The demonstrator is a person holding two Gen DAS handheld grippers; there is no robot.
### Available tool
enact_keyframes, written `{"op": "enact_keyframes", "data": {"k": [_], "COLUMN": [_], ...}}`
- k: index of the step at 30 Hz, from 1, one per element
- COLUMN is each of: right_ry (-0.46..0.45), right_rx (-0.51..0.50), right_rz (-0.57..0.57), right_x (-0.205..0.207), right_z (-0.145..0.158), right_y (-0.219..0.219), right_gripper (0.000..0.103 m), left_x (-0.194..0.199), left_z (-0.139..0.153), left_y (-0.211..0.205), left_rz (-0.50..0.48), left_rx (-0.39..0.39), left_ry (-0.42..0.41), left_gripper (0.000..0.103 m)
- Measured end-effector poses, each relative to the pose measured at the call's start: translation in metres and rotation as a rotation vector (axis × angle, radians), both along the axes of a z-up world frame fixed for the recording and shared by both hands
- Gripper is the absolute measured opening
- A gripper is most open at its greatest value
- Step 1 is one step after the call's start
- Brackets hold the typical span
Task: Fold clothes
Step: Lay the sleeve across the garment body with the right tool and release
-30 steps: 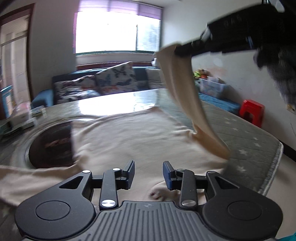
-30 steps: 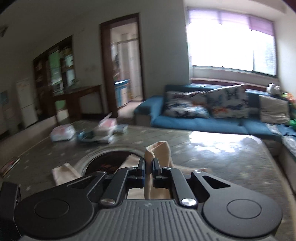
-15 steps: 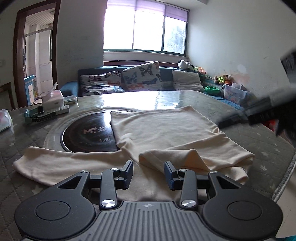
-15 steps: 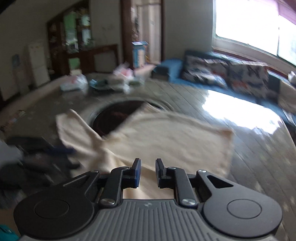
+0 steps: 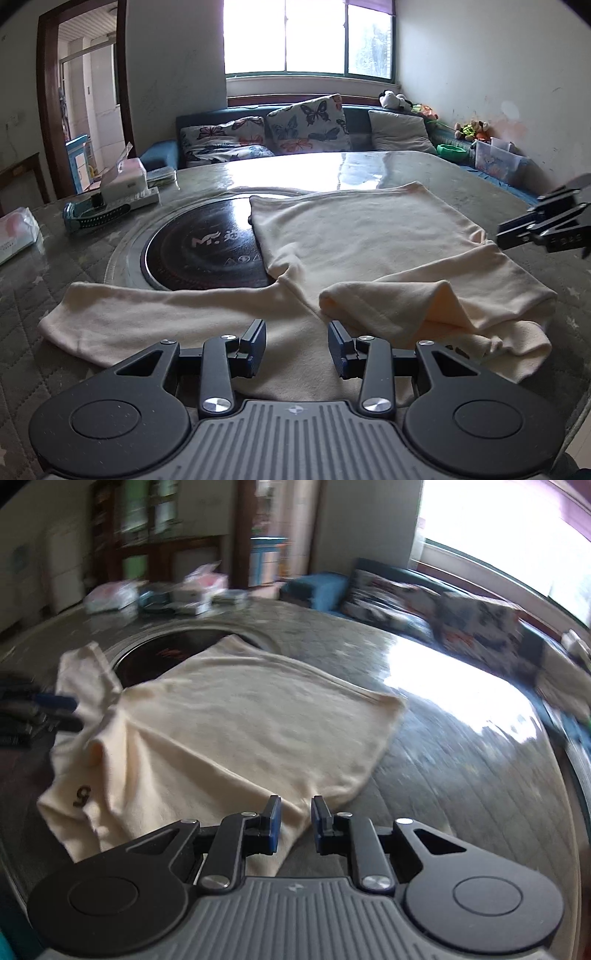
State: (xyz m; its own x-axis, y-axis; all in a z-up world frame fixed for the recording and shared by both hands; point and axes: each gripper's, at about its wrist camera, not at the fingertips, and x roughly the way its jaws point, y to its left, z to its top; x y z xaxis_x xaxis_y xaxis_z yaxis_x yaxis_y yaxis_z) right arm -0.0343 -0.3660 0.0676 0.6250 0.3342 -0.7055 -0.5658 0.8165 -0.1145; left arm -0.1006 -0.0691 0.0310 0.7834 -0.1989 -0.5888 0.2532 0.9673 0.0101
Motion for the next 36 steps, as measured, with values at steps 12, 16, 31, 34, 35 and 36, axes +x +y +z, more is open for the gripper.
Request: {"op": "enact_keyframes", "data": {"k": [12, 16, 31, 34, 35, 36], "right_ry": [0.02, 0.017, -0.039, -0.028, -0.03, -0.031], "right_rx": [-0.088, -0.089, -0.134, -0.1, -0.093, -0.094], "right_rz": [0.237, 0.249, 0.178, 0.209, 0.23, 0.244], "right_x": [0.02, 0.019, 0.008, 0.009, 0.009, 0.009], "right_z": [-0.012, -0.012, -0.004, 0.0, 0.002, 0.002], "right_y": [0.007, 0.004, -0.012, -0.013, -0.012, -0.01], "right_gripper": [0.018, 0.012, 0.0, 0.006, 0.009, 0.009], "left_x": [-0.01, -0.008, -0.017, -0.023, -0.023, -0.023], "left_z": [0.001, -0.002, -0.009, -0.011, -0.01, -0.009], "left_y": [-0.047, -0.057, -0.045, -0.043, -0.041, -0.04], "left_rz": [-0.206, -0.227, -0.18, -0.19, -0.187, -0.185], "left_rx": [0.119, 0.167, 0.327, 0.348, 0.345, 0.342], "left_ry": [-0.038, -0.051, -0.114, -0.099, -0.098, -0.097], "left_gripper": [0.04, 0.04, 0.01, 0.01, 0.013, 0.013]}}
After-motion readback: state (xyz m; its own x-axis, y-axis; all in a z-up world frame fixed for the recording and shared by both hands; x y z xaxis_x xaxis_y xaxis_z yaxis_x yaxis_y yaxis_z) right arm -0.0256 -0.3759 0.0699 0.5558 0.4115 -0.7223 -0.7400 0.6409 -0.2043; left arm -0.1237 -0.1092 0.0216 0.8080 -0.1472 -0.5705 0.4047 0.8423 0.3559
